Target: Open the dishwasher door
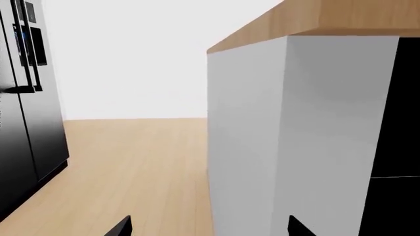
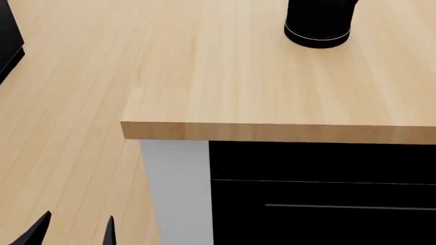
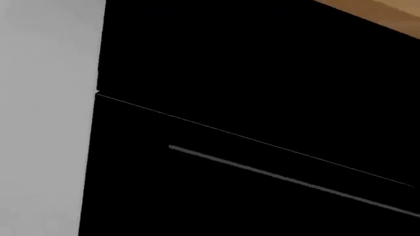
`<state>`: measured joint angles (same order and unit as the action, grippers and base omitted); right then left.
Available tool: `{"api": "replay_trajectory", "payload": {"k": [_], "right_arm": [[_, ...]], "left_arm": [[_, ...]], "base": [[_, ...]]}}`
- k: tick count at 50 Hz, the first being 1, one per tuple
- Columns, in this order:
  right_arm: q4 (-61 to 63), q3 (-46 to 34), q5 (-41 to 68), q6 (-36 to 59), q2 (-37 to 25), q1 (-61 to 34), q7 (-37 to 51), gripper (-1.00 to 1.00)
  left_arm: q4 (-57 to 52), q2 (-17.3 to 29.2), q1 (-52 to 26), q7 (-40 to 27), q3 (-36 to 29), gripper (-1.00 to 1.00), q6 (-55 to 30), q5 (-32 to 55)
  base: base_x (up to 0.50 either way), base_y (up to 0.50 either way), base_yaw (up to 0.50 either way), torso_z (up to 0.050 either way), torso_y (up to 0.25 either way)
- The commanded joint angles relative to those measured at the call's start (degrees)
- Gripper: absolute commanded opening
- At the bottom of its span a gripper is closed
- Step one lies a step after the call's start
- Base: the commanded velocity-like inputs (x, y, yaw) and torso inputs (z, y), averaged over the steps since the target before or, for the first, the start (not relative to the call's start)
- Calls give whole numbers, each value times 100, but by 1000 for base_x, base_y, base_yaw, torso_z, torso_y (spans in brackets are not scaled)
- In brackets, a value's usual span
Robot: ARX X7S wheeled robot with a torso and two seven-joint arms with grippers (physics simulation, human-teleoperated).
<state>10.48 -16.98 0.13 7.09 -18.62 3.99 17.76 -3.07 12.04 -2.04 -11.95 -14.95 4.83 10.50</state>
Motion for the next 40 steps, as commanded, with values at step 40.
{"api": "replay_trajectory", "payload": {"k": [40], "right_arm": [[-488, -1656, -3682, 2447, -1428, -1076, -397, 100]], "left_arm": [[-71, 124, -62, -204, -148, 100, -30, 26]], "base": [[0, 0, 0, 0, 0]]}}
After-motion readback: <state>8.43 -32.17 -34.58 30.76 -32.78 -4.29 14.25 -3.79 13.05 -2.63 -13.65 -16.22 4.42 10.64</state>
